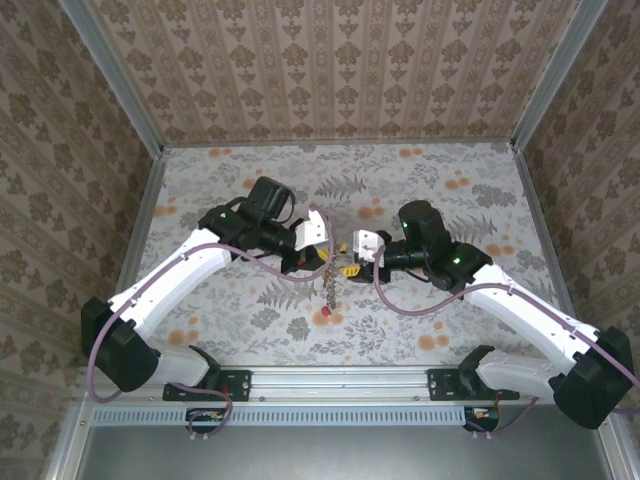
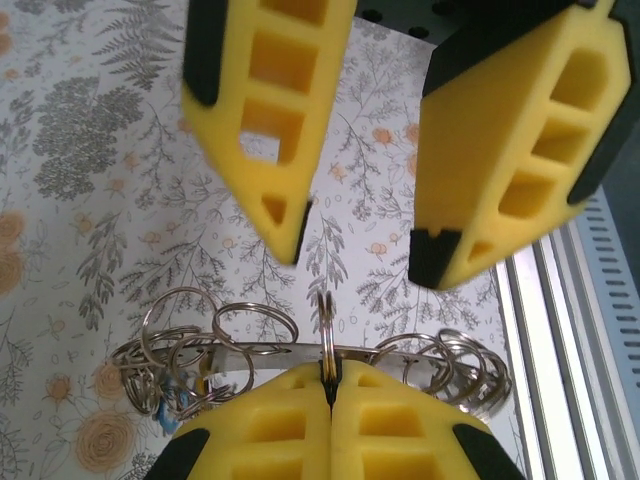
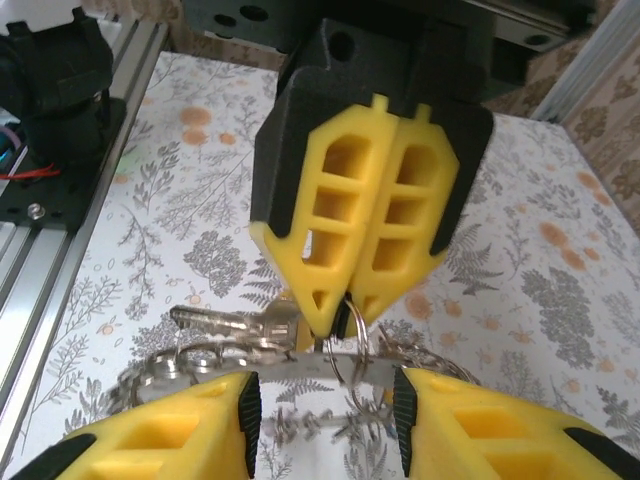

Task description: Put the keys on the keyring

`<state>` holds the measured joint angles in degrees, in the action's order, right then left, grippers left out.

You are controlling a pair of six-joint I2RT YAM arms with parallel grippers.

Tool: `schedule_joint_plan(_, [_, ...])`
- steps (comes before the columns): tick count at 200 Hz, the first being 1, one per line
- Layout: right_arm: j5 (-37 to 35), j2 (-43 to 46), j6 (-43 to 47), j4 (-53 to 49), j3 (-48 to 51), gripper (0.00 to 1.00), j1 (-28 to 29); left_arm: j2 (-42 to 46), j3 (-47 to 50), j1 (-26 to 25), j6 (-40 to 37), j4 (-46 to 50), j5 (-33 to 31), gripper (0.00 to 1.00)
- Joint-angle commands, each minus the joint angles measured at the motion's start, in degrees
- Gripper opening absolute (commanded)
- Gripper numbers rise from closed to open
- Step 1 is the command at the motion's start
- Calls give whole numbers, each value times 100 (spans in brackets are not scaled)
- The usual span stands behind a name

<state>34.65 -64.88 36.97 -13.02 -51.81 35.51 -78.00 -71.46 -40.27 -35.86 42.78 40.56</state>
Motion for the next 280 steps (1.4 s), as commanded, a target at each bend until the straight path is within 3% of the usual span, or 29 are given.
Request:
schedule_joint_plan(1, [-22,-144,-17,-82,-100,42,44,-84,-205,-90,-235,252,-11,0])
schedule_joint_plan(68, [-34,-438,-169,-96,-203,34,44,-187,-333,-131,-369,283,200,0])
schedule_joint_plan(77, [1,-437,-180,-96,-201,28,44,-182,-325,-138,-372,275,224,0])
schedule_joint_plan(98, [115,-438,-166,-113,-215,0,44,-189,-309,-127,-331,237,280,0])
schedule_joint_plan(122, [311,-396,-339,138,-110,0,35,-92,-168,-10,-141,-4,519,0])
schedule_joint_plan(137, [418,-297,-695,644,82,0,5,57,35,54,15,-225,498,16])
schedule_joint_plan(146, [504,-233,-1007,1063,238,0,-32,178,209,99,103,-407,540,21])
schedule_joint_plan(174, [770,-191,-1912,2366,596,0,-61,419,588,179,352,-895,703,21])
schedule_joint_plan(239, [864,-158,-2600,3315,839,0,-102,388,673,356,486,-1050,718,14])
schedule_joint_plan(280, [967,-68,-2801,3544,998,0,-324,581,1002,509,716,-1492,605,24])
